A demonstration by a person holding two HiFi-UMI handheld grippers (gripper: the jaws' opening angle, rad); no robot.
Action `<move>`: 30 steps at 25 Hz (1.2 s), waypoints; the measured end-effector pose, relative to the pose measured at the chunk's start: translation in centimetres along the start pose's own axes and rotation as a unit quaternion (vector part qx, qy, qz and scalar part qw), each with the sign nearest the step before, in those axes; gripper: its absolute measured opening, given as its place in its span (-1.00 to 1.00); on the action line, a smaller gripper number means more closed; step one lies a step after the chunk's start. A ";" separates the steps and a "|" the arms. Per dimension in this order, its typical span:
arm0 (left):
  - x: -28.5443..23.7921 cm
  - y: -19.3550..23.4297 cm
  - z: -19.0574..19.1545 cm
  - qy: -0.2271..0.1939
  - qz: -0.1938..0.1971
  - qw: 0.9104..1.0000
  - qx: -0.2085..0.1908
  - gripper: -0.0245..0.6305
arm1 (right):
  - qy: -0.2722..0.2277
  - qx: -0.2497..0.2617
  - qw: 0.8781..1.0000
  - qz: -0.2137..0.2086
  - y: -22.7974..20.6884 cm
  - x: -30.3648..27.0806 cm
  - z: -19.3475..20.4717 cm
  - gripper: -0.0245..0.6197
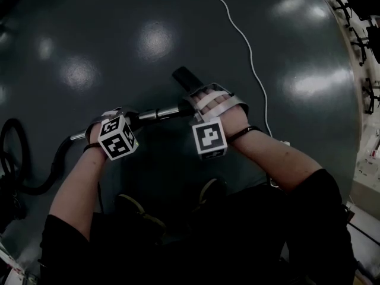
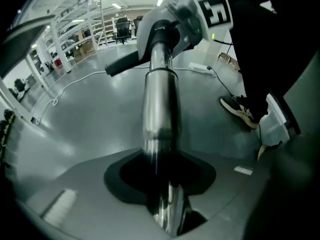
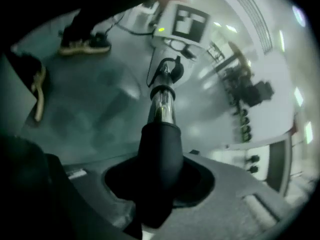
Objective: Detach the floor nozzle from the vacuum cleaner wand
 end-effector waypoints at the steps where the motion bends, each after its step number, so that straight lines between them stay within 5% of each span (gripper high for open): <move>1: 0.1 0.1 -0.1 -0.007 0.002 1.000 0.004 -0.49 | 0.001 0.027 0.999 0.046 -0.6 0.1 -0.2 -0.57; 3: 0.1 0.3 -0.2 -0.011 -0.005 1.000 0.004 -0.49 | 0.002 0.027 0.999 0.035 -0.1 -0.1 0.1 -0.57; 5: -0.2 0.4 -0.1 -0.006 -0.017 1.000 -0.002 -0.50 | -0.009 -0.026 0.998 -0.056 1.4 -0.7 1.0 -0.57; 8: -0.6 0.3 -0.3 -0.001 -0.034 0.999 -0.014 -0.50 | -0.039 -0.147 0.970 -0.189 2.7 -0.6 1.3 -0.57; 11: -0.7 0.6 -0.4 -0.003 -0.052 0.998 -0.028 -0.50 | -0.037 -0.260 0.920 -0.292 2.6 0.0 1.3 -0.57; 15: -0.7 0.5 -0.3 -0.004 -0.058 0.997 -0.042 -0.50 | -0.042 -0.401 0.811 -0.424 3.3 0.8 0.9 -0.57; 16: -0.7 0.4 -0.3 -0.002 -0.058 0.997 -0.042 -0.50 | -0.045 -0.412 0.799 -0.436 3.4 0.9 0.8 -0.57; 17: -0.8 0.4 -0.3 -0.001 -0.057 0.998 -0.039 -0.50 | -0.044 -0.407 0.805 -0.430 3.3 0.9 0.8 -0.57; 18: -0.9 0.5 -0.4 -0.001 -0.055 0.998 -0.036 -0.50 | -0.042 -0.386 0.826 -0.410 3.2 0.8 0.9 -0.57; 21: -1.0 0.5 -0.3 -0.008 -0.038 0.999 -0.021 -0.49 | -0.028 -0.241 0.927 -0.287 2.8 0.0 1.1 -0.58; 23: -0.8 0.6 -0.2 -0.017 -0.026 0.999 -0.011 -0.49 | 0.001 -0.113 0.979 -0.170 2.2 -0.5 1.7 -0.58; 25: -0.6 0.7 -0.2 -0.024 -0.021 0.999 -0.005 -0.49 | 0.016 -0.019 0.998 -0.059 0.9 -0.6 1.8 -0.58; 27: -0.5 0.8 -0.3 -0.030 -0.022 0.999 -0.002 -0.49 | 0.014 0.007 1.000 -0.004 0.3 -0.4 1.8 -0.58; 30: -1.1 0.8 -0.3 -0.029 -0.034 0.999 -0.008 -0.49 | -0.002 -0.083 0.993 -0.086 2.4 -0.8 2.9 -0.58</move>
Point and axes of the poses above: the fingertips, and each gripper's own axes: x backward along the fingers, y to its left, z out of its underside, the point moved 3 cm from there along x, backward along the fingers, and after that the axes turned 10 degrees about -y, right-handed, at the moved point
